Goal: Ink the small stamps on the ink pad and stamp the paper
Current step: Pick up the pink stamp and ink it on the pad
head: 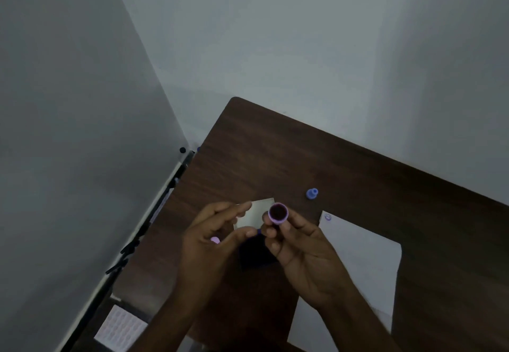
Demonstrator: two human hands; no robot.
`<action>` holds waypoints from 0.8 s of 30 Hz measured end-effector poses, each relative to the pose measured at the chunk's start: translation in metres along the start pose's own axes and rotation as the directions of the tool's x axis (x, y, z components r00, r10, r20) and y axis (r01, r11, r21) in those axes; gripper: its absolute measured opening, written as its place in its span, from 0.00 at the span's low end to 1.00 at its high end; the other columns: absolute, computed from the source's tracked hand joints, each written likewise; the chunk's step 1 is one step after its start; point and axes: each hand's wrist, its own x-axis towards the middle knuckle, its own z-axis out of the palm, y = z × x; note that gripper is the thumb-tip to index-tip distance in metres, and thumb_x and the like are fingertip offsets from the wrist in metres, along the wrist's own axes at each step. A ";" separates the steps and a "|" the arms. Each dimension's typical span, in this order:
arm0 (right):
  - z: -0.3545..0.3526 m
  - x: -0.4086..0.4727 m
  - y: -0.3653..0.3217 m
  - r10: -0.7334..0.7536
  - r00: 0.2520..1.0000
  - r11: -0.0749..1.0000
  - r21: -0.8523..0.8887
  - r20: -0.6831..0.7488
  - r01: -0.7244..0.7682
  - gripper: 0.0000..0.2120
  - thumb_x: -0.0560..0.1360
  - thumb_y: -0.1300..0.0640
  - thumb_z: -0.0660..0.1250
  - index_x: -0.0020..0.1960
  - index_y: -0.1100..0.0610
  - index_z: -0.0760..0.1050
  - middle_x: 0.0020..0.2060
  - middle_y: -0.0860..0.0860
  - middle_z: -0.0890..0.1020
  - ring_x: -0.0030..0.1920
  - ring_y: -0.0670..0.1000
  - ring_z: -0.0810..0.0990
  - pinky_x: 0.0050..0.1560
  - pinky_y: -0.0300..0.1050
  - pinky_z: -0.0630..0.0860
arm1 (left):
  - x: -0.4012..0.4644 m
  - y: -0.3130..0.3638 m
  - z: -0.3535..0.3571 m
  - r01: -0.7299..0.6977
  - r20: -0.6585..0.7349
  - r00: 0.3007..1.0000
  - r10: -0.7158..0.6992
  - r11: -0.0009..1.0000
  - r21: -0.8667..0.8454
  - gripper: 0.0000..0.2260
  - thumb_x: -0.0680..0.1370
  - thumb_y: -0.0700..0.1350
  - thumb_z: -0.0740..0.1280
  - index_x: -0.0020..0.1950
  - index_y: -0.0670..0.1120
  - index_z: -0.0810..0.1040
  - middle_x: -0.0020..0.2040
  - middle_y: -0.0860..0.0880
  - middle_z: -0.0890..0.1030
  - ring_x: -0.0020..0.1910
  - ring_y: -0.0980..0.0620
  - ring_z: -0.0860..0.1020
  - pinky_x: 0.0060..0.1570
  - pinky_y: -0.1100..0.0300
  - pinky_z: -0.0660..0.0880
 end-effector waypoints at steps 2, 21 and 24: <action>0.001 0.000 0.001 0.001 1.000 0.998 0.059 0.027 -0.003 0.18 0.69 0.61 0.73 0.58 0.62 0.78 0.49 0.58 0.83 0.45 0.51 0.82 0.48 0.44 0.79 | 0.004 0.021 0.003 -0.063 0.056 0.997 0.060 0.997 0.039 0.21 0.67 0.54 0.73 0.59 0.53 0.79 0.52 0.57 0.79 0.50 0.54 0.79 0.47 0.70 0.75; 0.012 -0.010 -0.013 -0.058 0.987 0.994 -0.085 0.147 0.071 0.17 0.63 0.54 0.77 0.52 0.52 0.83 0.49 0.50 0.85 0.48 0.48 0.83 0.50 0.43 0.79 | 0.008 0.070 0.012 -0.241 0.114 0.968 0.224 0.956 0.165 0.19 0.67 0.51 0.74 0.55 0.43 0.83 0.50 0.49 0.81 0.51 0.54 0.79 0.51 0.57 0.79; 0.014 -0.010 -0.015 -0.056 0.984 0.991 -0.112 0.167 0.076 0.16 0.65 0.54 0.76 0.53 0.51 0.82 0.50 0.49 0.85 0.49 0.47 0.83 0.49 0.42 0.79 | 0.009 0.073 0.012 -0.239 0.103 0.969 0.224 0.957 0.167 0.18 0.67 0.50 0.74 0.54 0.45 0.83 0.50 0.51 0.81 0.50 0.55 0.79 0.51 0.60 0.78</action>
